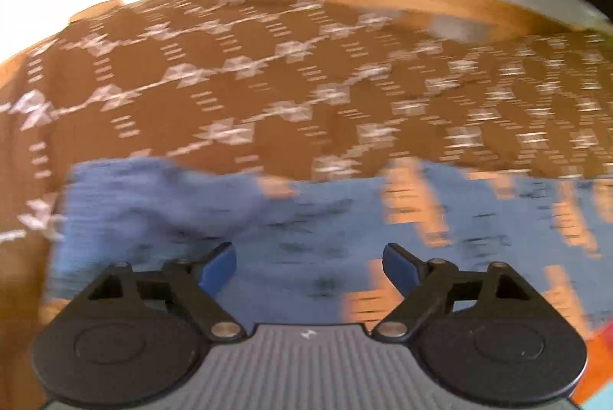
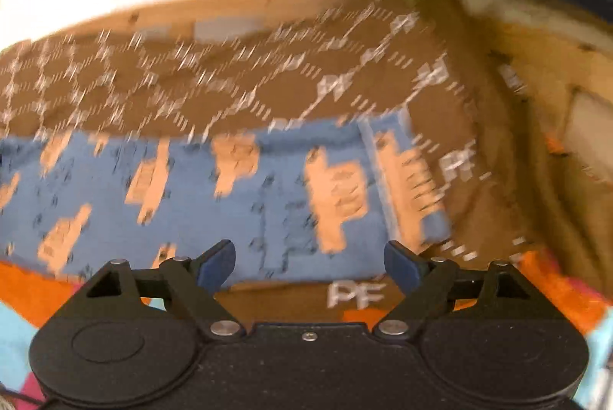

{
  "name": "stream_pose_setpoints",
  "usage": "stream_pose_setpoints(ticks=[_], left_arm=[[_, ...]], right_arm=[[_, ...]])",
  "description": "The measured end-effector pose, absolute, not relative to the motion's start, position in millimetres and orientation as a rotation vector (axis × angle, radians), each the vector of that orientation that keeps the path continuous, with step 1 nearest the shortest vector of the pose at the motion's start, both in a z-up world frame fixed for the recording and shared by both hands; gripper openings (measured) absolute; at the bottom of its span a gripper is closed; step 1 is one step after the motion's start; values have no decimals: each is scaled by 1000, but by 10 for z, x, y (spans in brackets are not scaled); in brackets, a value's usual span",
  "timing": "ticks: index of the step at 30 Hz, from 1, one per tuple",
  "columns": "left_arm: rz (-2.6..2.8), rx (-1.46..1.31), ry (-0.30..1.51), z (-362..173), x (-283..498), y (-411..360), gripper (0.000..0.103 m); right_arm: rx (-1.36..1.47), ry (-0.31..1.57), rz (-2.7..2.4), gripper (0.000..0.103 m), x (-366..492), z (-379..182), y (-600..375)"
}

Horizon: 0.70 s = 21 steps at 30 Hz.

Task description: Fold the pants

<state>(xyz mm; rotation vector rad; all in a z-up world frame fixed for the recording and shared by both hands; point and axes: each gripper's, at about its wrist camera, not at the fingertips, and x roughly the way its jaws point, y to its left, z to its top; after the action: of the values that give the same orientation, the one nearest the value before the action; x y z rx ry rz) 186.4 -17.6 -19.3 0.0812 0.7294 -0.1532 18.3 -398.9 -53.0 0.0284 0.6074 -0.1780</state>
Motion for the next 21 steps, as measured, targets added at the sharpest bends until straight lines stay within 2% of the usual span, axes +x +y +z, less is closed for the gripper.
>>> stream_pose_setpoints(ticks=[6,11,16,19,21], left_arm=[[-485,102,705,-236,1818,-1176,95],[-662,219,682,-500,1952,-2067,96],[-619,385,728,-833,2170,-2524,98],[-632,365,733,-802,2149,-2528,99],[-630,335,753,-720,2186,-2522,99]], right_arm=[[158,577,-312,86,77,-466,-4243],[303,586,-319,78,170,-504,-4556],[425,569,-295,76,248,-574,-4731],[493,551,-223,75,290,-603,-4768],[502,536,-210,62,297,-616,-4763]])
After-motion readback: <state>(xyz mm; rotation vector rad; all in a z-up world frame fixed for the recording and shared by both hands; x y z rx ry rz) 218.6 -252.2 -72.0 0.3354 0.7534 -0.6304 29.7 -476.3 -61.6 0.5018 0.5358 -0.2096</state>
